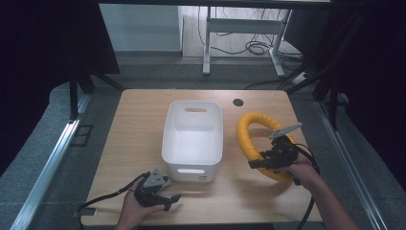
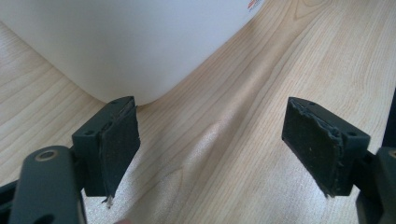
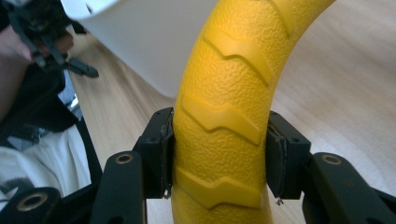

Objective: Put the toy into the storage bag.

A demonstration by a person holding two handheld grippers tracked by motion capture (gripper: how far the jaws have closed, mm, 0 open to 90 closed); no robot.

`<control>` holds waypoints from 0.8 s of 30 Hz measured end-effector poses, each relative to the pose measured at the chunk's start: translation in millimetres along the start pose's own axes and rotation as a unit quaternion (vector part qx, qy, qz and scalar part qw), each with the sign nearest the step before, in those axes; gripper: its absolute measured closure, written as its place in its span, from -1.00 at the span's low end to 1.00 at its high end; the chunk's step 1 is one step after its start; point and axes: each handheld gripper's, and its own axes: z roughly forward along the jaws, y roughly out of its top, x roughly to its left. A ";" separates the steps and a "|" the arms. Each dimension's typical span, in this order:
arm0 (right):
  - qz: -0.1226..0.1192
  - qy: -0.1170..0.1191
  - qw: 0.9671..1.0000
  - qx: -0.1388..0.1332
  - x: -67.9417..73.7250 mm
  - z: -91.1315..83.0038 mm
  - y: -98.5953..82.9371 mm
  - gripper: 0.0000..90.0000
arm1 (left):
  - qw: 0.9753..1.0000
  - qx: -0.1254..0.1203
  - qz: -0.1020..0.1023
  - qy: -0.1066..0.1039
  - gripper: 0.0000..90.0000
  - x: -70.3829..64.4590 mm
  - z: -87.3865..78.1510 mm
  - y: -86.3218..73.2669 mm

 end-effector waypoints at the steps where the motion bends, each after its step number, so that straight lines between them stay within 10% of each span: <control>1: 0.000 0.000 1.000 0.000 0.0 0.0 0.0 0.12 | 1.000 0.000 0.000 0.000 -0.57 0.0 0.0 0.0; 15: 0.010 0.010 0.998 -0.069 -4.4 -24.8 1.6 0.13 | 1.000 -0.005 -0.001 -0.004 -0.57 0.0 -0.7 0.2; 24: 0.001 0.022 0.989 -0.146 5.7 -51.2 8.3 0.13 | 1.000 -0.003 0.002 -0.004 -0.57 0.4 -0.3 0.2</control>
